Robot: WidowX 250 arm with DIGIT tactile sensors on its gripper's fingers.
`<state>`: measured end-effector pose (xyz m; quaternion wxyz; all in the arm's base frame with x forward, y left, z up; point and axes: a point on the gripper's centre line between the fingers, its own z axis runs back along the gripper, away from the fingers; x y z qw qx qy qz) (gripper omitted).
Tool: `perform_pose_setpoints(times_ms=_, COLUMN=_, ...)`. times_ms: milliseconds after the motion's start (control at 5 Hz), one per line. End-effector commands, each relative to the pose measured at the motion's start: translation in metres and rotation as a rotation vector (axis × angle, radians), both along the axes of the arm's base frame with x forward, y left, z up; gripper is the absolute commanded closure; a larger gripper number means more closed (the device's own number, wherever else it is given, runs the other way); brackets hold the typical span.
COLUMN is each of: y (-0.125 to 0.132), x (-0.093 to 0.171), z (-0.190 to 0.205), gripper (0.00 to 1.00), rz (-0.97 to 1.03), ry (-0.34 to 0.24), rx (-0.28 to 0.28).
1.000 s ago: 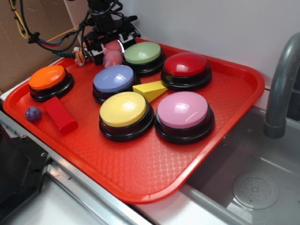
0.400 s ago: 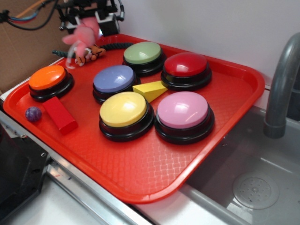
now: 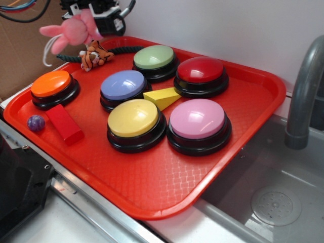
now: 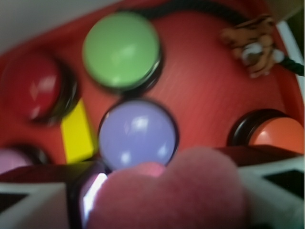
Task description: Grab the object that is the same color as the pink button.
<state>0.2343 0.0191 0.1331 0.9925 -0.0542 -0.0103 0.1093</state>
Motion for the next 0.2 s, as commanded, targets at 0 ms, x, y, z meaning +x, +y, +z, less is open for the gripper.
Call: perform_pose_setpoints(times_ms=0, y=-0.0082, x=-0.0188, z=0.0072, gripper=1.0, rz=-0.302, ry=0.007, rx=-0.013)
